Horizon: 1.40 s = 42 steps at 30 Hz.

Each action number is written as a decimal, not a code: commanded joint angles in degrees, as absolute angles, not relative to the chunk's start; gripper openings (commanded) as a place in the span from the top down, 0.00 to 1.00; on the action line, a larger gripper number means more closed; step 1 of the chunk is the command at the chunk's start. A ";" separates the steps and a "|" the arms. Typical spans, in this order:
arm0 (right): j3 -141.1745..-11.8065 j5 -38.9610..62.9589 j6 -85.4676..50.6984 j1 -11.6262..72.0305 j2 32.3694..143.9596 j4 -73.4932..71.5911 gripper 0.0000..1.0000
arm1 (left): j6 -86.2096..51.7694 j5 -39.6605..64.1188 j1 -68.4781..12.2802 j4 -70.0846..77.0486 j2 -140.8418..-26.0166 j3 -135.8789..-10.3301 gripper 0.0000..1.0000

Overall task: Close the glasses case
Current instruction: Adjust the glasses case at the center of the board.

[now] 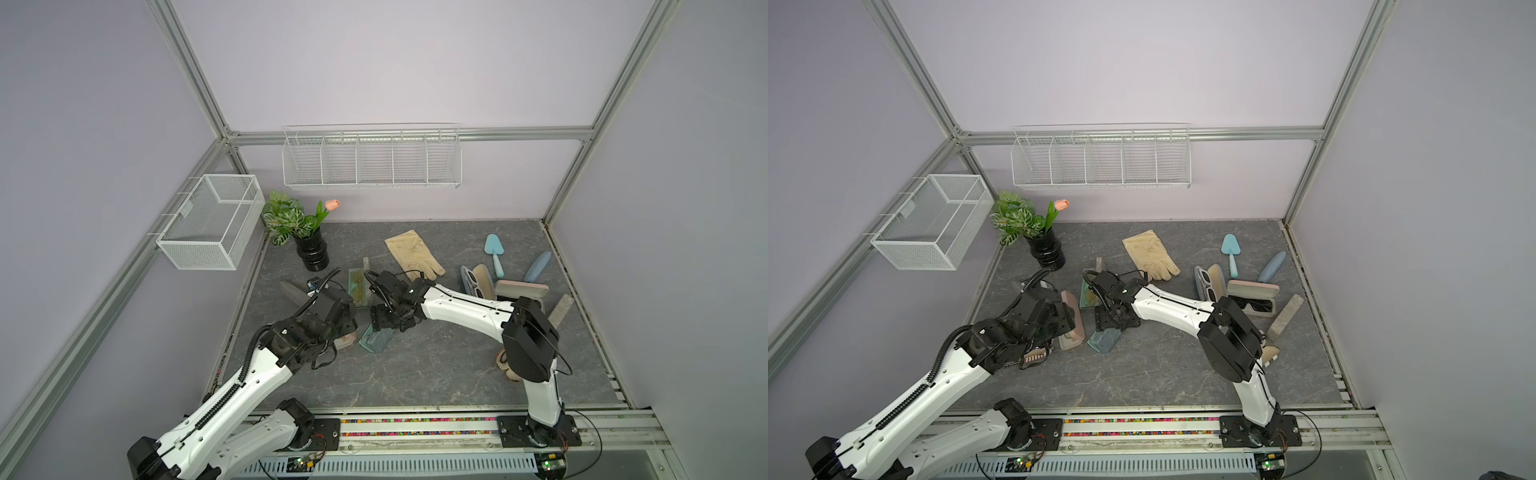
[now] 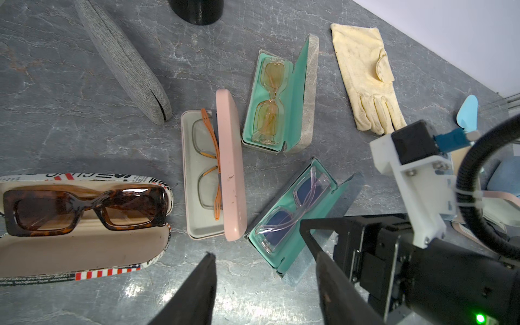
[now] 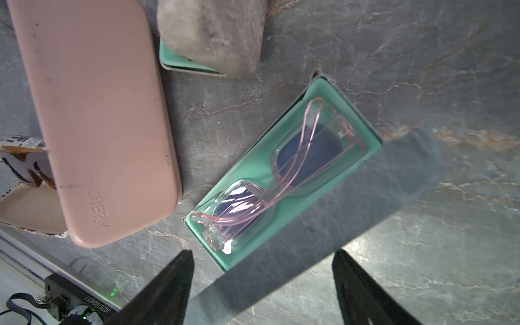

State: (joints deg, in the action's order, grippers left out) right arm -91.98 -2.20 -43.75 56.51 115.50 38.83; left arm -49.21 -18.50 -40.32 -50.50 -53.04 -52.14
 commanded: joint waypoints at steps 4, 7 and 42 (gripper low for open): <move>-92.03 -2.19 -45.16 56.86 115.85 40.36 0.31 | -50.27 -20.57 -40.61 -51.31 -52.00 -50.90 0.41; -91.43 -2.37 -45.17 56.82 115.58 40.33 0.36 | -50.27 -20.56 -40.61 -51.24 -51.95 -50.80 0.41; -83.98 -7.90 -43.73 54.81 107.50 42.72 0.73 | -50.14 -18.87 -40.61 -48.23 -54.79 -50.10 0.41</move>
State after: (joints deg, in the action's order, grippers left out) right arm -85.65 -6.04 -43.77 55.72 110.56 40.93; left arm -49.25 -19.18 -40.32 -49.50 -53.89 -50.43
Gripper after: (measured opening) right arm 0.267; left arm 0.587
